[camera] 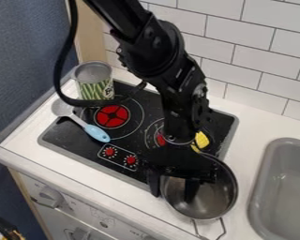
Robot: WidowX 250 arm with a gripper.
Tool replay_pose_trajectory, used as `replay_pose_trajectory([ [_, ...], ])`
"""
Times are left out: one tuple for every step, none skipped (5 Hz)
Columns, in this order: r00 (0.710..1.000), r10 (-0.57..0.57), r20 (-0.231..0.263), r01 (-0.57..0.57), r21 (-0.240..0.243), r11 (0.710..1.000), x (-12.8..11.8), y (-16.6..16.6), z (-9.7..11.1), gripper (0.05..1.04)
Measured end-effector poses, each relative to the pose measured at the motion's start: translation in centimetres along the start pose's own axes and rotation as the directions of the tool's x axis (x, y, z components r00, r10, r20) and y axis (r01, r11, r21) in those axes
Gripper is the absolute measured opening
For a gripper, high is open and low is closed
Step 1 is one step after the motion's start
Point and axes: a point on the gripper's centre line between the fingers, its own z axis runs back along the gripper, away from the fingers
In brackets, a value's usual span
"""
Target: Move the silver pot on the upper left side of the stove
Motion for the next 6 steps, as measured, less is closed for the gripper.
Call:
replay_pose_trajectory([
  [1.000, 0.012, 0.006, -0.012, -0.015, 1.000, 0.0, 0.1, 0.0, 0.396],
  [1.000, -0.001, 0.002, 0.001, -0.041, 0.999, -0.3, 0.3, 0.1, 0.183],
  [1.000, -0.010, 0.004, 0.010, -0.065, 0.998, -0.6, 0.7, 0.9, 0.081],
  [0.999, 0.002, 0.032, 0.001, -0.101, 0.995, -0.6, 1.0, 2.4, 0.073],
  [0.999, 0.030, 0.033, -0.025, -0.135, 0.991, -0.1, 1.6, 3.8, 0.073],
  [0.991, 0.117, 0.065, -0.106, -0.154, 0.982, 2.3, 2.3, 5.2, 0.073],
])
